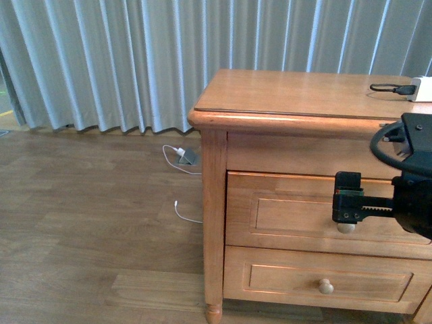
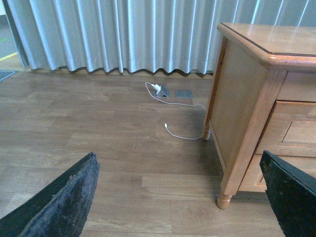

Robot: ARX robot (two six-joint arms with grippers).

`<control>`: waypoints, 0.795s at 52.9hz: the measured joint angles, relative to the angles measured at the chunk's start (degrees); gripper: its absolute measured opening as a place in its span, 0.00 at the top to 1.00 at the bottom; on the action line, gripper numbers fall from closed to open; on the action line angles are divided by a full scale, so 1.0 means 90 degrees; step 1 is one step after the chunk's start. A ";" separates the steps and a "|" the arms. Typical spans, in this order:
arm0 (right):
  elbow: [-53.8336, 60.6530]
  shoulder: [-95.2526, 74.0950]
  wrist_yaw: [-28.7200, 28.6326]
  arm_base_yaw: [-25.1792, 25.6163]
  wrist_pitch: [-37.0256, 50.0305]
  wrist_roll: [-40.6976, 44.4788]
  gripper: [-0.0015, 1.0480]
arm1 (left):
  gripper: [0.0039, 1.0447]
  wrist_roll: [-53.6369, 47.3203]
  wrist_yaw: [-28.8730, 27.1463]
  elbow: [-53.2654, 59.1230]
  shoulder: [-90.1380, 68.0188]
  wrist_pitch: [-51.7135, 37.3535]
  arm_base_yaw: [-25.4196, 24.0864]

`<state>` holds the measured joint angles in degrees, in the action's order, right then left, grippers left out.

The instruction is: Place pink marker in drawer with both arms

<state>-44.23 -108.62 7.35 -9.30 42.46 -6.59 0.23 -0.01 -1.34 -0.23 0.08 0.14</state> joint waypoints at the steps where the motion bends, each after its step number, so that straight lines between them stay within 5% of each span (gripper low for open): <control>1: 0.0078 0.0143 -0.0044 0.0012 -0.0083 -0.0019 0.08 | 0.06 0.0002 0.0000 0.0000 0.0000 0.0000 0.0000; 23: 0.1559 0.3689 -0.0828 0.0454 -0.1928 -0.0410 0.08 | 0.06 0.0002 0.0000 0.0000 0.0000 0.0000 0.0000; 42: 0.2730 0.7409 -0.1722 0.1297 -0.4430 -0.0731 0.08 | 0.06 0.0000 0.0000 0.0000 0.0000 0.0000 0.0000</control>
<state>-19.66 -41.93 -8.14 2.37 2.59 -13.17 0.23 -0.01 -1.34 -0.23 0.08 0.14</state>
